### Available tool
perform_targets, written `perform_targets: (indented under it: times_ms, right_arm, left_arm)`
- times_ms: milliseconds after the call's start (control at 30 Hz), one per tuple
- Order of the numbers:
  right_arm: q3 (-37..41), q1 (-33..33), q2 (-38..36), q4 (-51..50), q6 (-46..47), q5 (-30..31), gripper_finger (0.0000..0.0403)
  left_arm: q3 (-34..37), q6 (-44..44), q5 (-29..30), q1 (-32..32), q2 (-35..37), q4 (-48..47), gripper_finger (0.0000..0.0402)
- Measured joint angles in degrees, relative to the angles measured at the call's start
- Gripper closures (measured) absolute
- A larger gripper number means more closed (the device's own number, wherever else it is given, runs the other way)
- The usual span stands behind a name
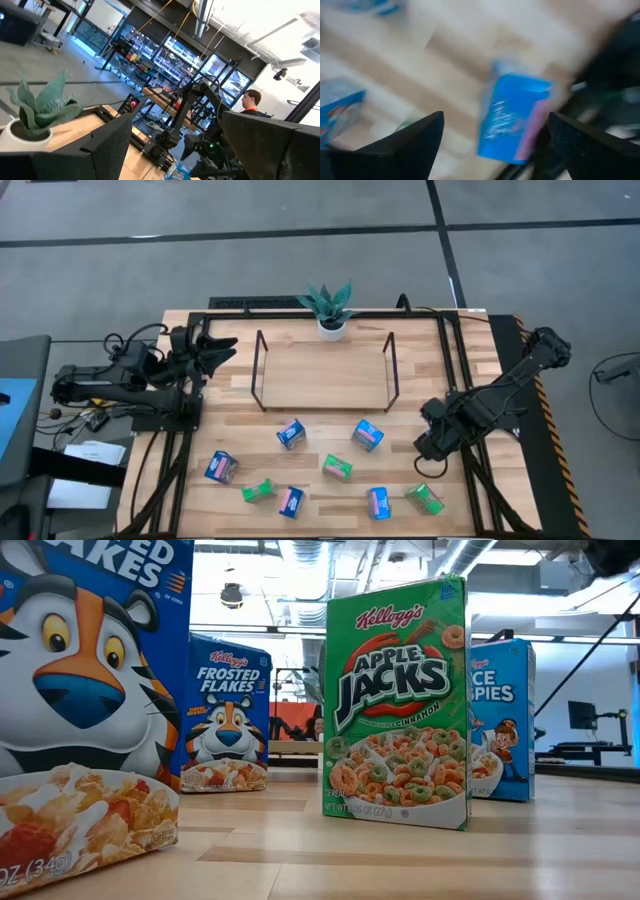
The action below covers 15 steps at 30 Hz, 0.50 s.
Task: Stack cereal on shelf
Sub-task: Put the top right light blue cereal box on the shelf
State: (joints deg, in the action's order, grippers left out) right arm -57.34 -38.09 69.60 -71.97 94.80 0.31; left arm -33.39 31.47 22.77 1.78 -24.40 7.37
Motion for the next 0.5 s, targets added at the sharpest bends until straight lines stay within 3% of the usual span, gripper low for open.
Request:
perform_targets:
  times_ms: [133,500]
  right_arm:
    - [3.52,-0.13,-0.95,3.61,1.62,-0.40,0.0022]
    - [1.52,-0.07,-1.39,1.33,3.16,-0.27,0.0023]
  left_arm:
    - [0.00,1.45,-0.51,0.02,0.01,-0.58,0.0102]
    - [0.00,1.38,-0.42,0.02,0.00,-0.67,0.0102]
